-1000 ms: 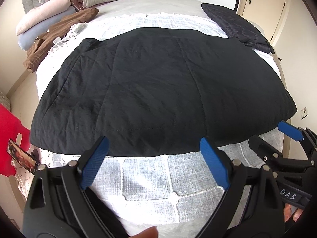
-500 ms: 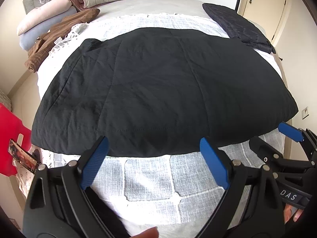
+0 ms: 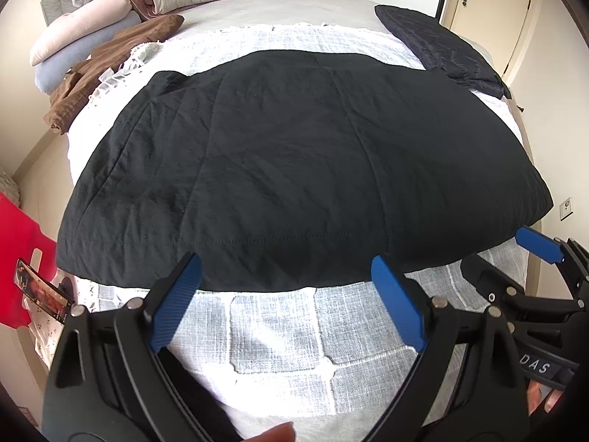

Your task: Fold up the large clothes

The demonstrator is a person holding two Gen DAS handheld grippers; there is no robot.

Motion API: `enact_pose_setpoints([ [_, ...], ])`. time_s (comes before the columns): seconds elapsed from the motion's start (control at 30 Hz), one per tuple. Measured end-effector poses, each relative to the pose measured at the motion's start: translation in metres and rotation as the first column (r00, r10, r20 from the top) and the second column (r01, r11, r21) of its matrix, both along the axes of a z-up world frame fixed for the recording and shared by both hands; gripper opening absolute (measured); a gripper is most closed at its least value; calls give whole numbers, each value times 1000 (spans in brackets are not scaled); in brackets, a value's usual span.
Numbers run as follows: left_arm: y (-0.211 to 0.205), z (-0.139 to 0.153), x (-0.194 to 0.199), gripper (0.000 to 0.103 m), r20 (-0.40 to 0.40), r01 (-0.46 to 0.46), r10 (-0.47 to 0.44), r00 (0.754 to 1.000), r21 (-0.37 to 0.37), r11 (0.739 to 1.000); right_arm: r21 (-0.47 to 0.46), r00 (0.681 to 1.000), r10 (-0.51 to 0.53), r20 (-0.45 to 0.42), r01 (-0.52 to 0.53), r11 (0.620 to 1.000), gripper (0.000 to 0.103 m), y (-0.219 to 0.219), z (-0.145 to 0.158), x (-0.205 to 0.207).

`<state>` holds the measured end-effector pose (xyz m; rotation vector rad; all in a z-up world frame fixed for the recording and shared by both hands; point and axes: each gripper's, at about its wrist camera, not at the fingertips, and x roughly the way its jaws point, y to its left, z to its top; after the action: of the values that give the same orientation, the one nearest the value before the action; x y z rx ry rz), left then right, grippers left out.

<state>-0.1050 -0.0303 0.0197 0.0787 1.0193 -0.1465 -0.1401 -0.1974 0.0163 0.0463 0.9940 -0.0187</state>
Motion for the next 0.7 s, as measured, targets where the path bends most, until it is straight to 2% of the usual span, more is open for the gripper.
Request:
enact_pose_setpoints([
  [0.7,0,-4,-1,93,-10,7,-7,1000,1,1000,5,1000,-6,-7,6,1000,90,-3,-3,1],
])
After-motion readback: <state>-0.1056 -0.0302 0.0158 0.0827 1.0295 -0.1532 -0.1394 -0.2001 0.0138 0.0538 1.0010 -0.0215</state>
